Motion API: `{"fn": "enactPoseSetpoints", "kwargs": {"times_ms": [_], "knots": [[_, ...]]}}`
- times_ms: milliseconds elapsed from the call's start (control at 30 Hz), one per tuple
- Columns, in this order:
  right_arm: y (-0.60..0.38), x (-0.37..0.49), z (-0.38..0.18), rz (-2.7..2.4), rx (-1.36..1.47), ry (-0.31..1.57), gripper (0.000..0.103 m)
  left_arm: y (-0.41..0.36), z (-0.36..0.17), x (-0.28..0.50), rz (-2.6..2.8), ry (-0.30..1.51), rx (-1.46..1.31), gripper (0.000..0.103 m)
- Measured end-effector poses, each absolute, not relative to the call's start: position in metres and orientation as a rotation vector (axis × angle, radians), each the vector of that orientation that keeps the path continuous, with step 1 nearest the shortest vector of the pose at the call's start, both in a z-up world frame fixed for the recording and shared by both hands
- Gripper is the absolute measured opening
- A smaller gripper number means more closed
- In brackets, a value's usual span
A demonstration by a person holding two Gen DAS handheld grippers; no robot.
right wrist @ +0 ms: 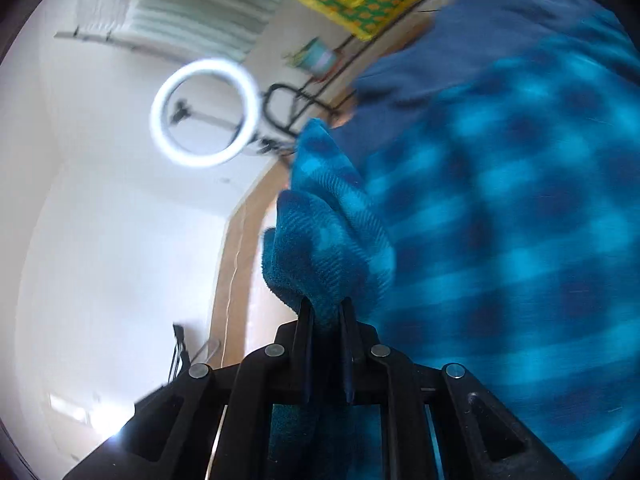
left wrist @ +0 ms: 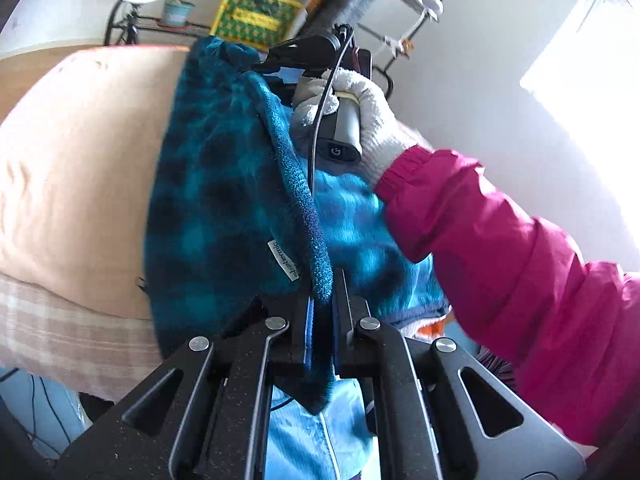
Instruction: Fold large clothes
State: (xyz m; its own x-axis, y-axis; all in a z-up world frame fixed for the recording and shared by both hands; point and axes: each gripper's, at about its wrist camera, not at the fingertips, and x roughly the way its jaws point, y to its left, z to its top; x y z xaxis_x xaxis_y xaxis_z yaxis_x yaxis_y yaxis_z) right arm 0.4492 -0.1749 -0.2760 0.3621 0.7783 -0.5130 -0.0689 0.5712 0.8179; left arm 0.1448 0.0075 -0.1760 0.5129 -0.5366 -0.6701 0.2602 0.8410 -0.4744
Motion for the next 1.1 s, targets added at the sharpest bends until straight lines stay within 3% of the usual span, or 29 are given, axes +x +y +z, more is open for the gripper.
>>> {"fn": "enactPoseSetpoints", "kwargs": {"times_ms": [167, 233, 367, 433, 533, 867, 1100], "knots": [[-0.197, 0.447, -0.308, 0.561, 0.759, 1.14, 0.012, -0.011, -0.194, 0.149, -0.484, 0.971, -0.263, 0.004], [-0.199, 0.45, -0.307, 0.527, 0.673, 1.157, 0.026, -0.014, -0.197, 0.152, -0.482, 0.988, -0.257, 0.004], [-0.214, 0.45, -0.284, 0.482, 0.526, 1.111, 0.039, -0.017, -0.203, 0.154, -0.496, 0.997, -0.247, 0.005], [-0.221, 0.441, -0.262, 0.45, 0.451, 1.062, 0.048, -0.018, -0.204, 0.152, -0.513, 1.009, -0.246, 0.014], [-0.227, 0.441, -0.237, 0.462, 0.407, 1.007, 0.048, -0.011, -0.199, 0.144, -0.573, 1.005, -0.296, 0.026], [-0.26, 0.389, -0.145, 0.61, 0.351, 0.831, 0.048, 0.062, -0.157, 0.088, -0.643, 0.954, -0.388, 0.026], [-0.306, 0.348, -0.095, 0.748, 0.419, 0.731, 0.048, 0.089, -0.153, 0.103, -0.542, 0.916, -0.404, 0.026]]}}
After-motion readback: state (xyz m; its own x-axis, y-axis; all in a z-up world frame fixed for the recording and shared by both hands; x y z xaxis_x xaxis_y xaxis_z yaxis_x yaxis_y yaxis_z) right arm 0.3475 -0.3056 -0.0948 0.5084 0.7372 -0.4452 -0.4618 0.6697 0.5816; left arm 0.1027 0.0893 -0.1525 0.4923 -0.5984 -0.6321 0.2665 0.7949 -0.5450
